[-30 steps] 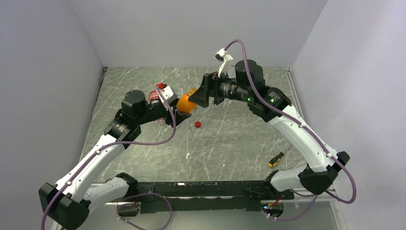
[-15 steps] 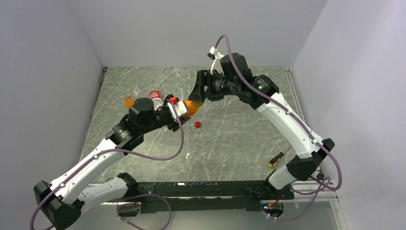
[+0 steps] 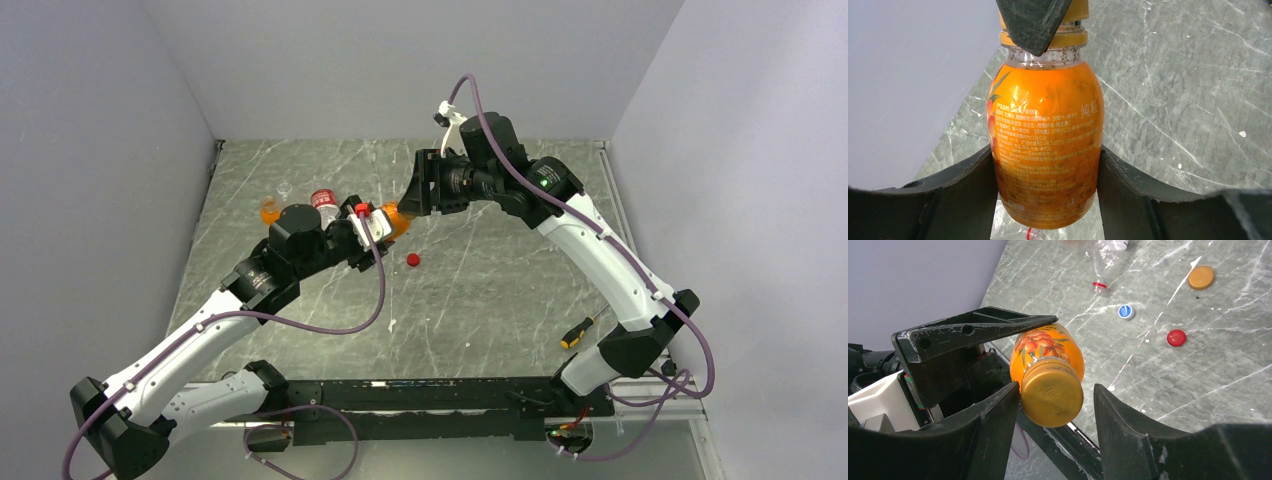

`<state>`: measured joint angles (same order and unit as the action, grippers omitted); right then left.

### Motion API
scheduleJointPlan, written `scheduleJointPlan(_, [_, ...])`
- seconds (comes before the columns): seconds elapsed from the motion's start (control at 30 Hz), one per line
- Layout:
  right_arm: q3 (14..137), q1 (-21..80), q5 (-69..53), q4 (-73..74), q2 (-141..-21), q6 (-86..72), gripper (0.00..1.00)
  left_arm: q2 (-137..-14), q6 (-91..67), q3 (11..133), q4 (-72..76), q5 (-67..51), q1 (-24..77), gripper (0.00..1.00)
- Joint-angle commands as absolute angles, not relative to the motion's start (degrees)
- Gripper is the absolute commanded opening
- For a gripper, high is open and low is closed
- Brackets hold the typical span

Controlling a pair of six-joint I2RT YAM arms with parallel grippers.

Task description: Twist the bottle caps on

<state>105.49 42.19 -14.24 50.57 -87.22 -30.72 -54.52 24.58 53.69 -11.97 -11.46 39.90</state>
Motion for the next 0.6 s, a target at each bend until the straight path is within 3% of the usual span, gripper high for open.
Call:
scheduleJointPlan(0.0, [107.6,42.4,-15.3,50.0,-85.8,-31.4,0.57,-53.9,25.2,54.2,-10.9,-11.0,40.4,0.0])
scheduleJointPlan(0.4, [107.6,42.9,-14.5,49.8,-85.9,-31.1,0.47,-54.6,25.2,54.0,-11.6,-11.3,40.6,0.0])
scheduleJointPlan(0.57, [106.9,42.9,-14.5,49.5,-85.4,-30.0,0.24,-54.7,24.5,53.9,-11.7,-12.3,40.6,0.0])
